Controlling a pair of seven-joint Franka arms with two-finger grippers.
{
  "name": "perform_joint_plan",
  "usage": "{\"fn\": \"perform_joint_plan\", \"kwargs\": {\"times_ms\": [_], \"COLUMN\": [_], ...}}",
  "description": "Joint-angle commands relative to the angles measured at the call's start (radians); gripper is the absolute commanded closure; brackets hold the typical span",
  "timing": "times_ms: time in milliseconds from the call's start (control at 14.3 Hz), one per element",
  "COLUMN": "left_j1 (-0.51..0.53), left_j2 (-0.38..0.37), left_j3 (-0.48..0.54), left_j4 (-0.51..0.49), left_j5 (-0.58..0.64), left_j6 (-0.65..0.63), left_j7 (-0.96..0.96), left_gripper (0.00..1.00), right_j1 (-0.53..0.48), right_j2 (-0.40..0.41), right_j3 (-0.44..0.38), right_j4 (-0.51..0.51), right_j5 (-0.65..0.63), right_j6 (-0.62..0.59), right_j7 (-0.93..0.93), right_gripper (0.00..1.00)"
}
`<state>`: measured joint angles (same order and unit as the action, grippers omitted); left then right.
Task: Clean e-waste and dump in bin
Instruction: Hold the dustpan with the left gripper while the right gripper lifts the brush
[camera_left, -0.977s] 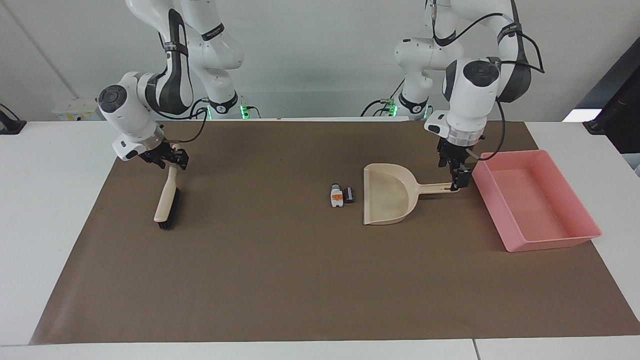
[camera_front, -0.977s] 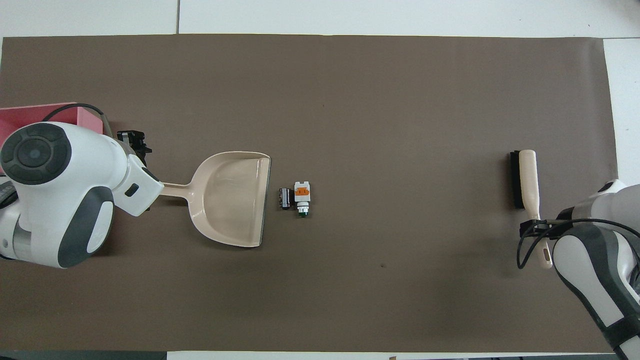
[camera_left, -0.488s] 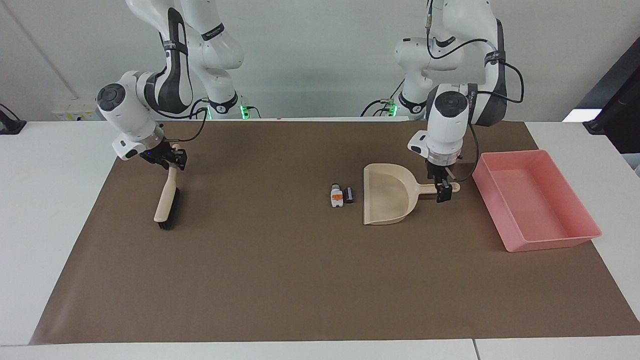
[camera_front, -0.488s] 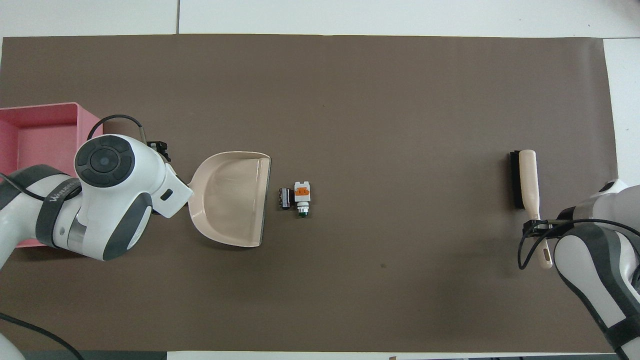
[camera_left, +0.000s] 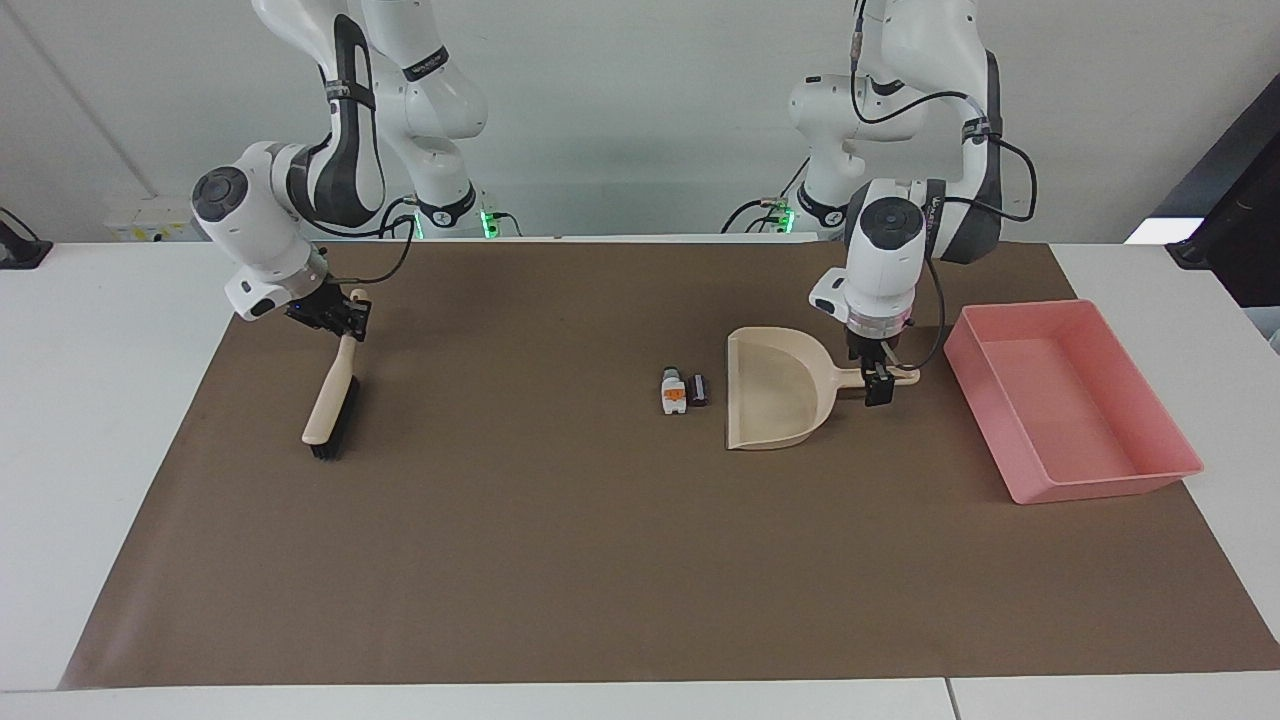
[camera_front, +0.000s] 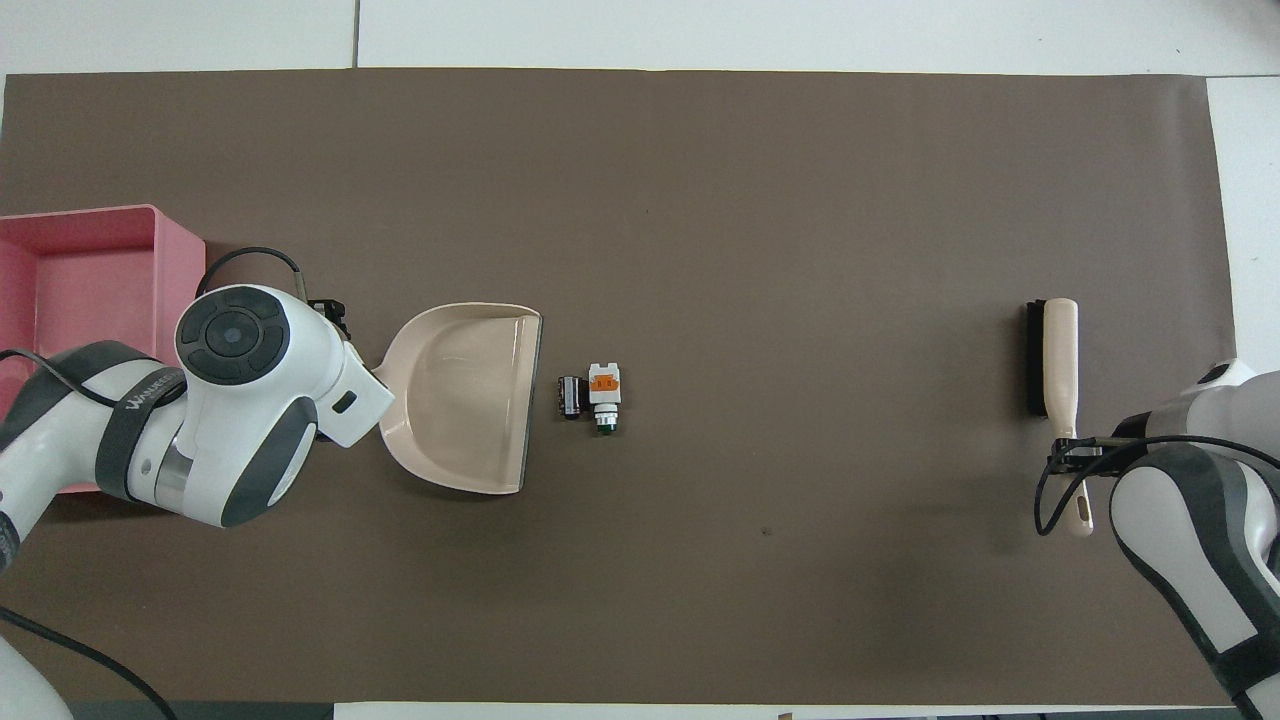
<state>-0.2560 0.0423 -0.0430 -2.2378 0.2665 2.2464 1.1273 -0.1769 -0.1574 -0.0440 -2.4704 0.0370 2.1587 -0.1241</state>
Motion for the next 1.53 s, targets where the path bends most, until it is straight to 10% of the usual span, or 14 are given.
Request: {"fn": "perform_joint_plan", "kwargs": {"times_ms": [0,140,349,628,1465], "left_j1": [-0.014,-0.014,-0.015,-0.015,-0.069], "left_j2": [-0.010,-0.010,-0.009,-0.010,-0.004], "left_j3": [0.012,0.012,0.012,0.012,0.011], "left_j4": [-0.031,-0.029,-0.025,-0.022,0.046], "left_j5": [0.020,0.020,0.020,0.020,0.152], "left_j6": [0.030,0.030,0.028,0.016,-0.116], "left_j7": [-0.023,-0.023,-0.015,-0.014,0.069], "left_gripper": [0.05,0.18,0.71,0.96,1.00], "right_j1": [-0.007,0.016,0.121,0.292,0.763], "right_j2": [-0.007,-0.001,-0.001,-0.001,0.143], "right_j3": [0.009,0.021,0.021,0.023,0.027], "right_j4": [0.062,0.137,0.226,0.301,0.367], "right_j5": [0.032,0.032,-0.006,-0.069,0.019], "right_j6": [-0.080,-0.161,-0.287,-0.404,-0.364], "right_j7": [-0.031,-0.013,0.081,0.181,0.603], "right_gripper": [1.00,1.00,1.00,1.00,1.00]}}
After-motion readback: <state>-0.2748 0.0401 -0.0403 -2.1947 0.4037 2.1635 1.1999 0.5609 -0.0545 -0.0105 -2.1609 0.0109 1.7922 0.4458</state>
